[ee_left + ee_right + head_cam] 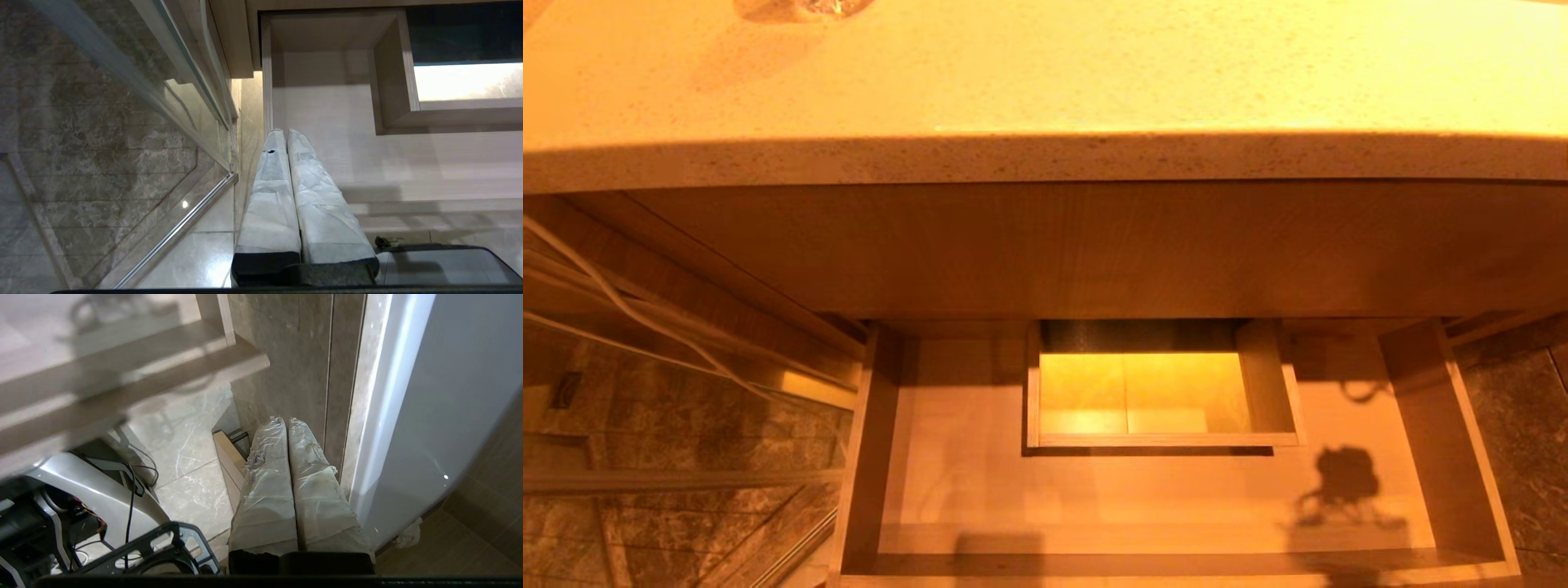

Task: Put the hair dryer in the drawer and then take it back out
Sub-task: Close the drawer

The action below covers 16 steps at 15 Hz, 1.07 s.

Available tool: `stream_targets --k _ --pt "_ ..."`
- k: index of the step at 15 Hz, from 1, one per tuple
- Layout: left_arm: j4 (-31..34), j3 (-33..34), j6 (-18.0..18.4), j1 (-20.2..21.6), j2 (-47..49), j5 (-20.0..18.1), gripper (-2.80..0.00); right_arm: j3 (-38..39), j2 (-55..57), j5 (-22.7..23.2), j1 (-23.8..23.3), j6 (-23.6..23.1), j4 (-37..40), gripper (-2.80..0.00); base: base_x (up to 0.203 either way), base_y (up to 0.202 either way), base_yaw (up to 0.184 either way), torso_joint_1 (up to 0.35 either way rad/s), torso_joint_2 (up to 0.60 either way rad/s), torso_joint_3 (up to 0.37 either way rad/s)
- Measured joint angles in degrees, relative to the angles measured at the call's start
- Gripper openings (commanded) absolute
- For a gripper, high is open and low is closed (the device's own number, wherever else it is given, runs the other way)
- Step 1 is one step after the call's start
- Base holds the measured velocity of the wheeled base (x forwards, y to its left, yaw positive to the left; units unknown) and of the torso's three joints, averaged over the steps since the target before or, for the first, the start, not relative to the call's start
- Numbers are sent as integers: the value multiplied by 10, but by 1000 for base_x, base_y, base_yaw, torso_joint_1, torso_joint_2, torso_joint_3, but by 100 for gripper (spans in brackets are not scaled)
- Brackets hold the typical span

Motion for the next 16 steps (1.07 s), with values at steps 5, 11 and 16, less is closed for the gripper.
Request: stream_targets --k 5,11,16 --pt "1 0 0 0 0 0 -280 38 -102 -6 -2 5 32 -280 0 0 0 -385 49 -323" --pt "1 0 0 0 0 0 -280 78 -183 -7 -5 7 14 -280 0 0 0 -367 2 -374" --pt "0 0 0 0 0 0 -280 65 -189 -8 -11 32 12 -280 0 0 0 -128 -21 -154"
